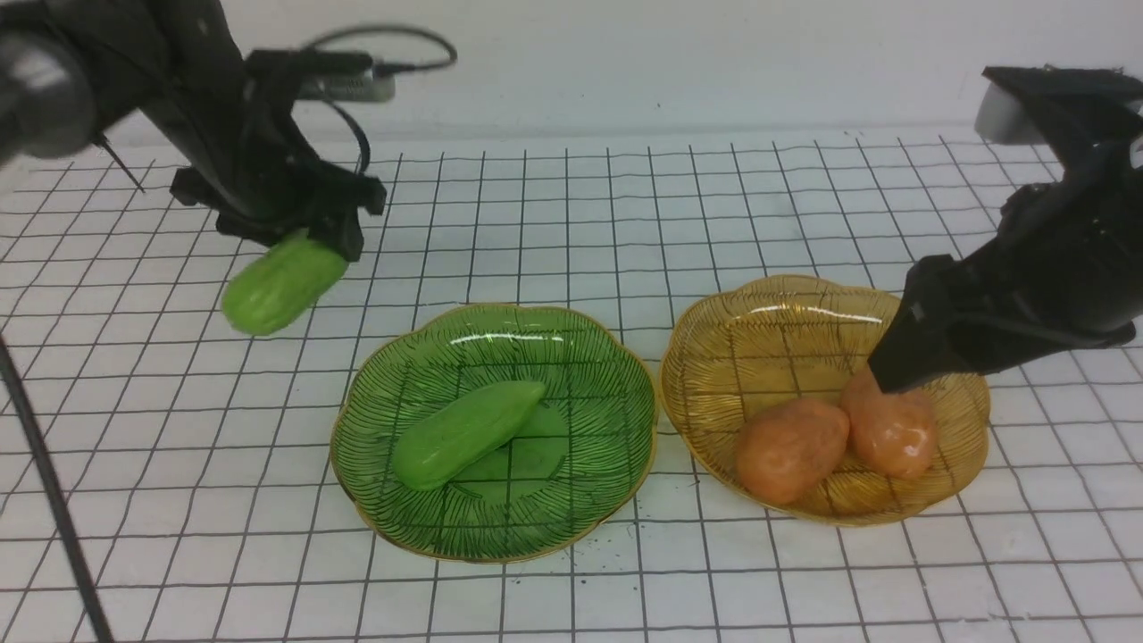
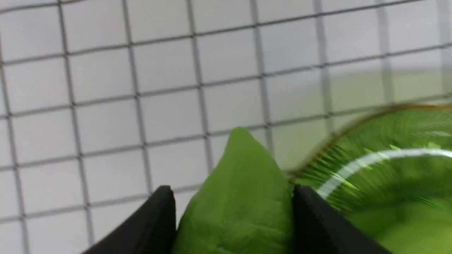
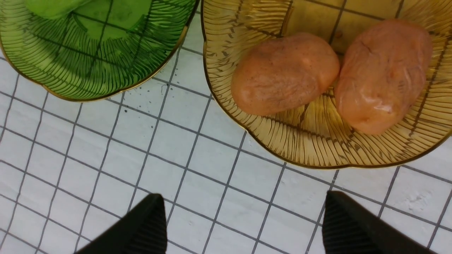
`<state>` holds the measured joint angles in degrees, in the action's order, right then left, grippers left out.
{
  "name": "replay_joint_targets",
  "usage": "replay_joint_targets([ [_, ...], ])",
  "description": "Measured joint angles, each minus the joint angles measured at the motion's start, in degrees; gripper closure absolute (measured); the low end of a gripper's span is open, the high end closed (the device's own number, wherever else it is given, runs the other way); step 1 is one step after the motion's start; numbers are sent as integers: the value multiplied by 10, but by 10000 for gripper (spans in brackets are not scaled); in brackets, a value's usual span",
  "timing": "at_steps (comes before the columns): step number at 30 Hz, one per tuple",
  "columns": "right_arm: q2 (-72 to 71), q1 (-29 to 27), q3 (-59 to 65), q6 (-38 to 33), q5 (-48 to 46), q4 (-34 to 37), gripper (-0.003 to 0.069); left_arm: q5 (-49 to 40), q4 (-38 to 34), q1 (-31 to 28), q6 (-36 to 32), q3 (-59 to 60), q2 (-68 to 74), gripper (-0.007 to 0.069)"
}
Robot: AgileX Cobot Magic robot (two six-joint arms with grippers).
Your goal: Put different types of vegetables on the plate.
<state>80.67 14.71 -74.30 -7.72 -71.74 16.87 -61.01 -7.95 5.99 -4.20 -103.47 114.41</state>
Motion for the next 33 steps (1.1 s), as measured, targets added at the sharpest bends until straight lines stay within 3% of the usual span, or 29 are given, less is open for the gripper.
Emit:
replay_joint_targets([
  [4,2,0,0,0,0,0,123,-32,-49,34,-1,-1,24,251],
  [10,4,0,0,0,0,0,123,-21,-34,74,-2,-1,80,242],
  [22,12,0,0,0,1,0,123,-48,-30,89,-1,-27,88,29],
  [28,8,0,0,-1,1,0,140,-89,-30,90,0,-82,88,32],
  [33,-37,0,0,-1,1,-1,259,-93,-30,90,0,-113,88,134],
])
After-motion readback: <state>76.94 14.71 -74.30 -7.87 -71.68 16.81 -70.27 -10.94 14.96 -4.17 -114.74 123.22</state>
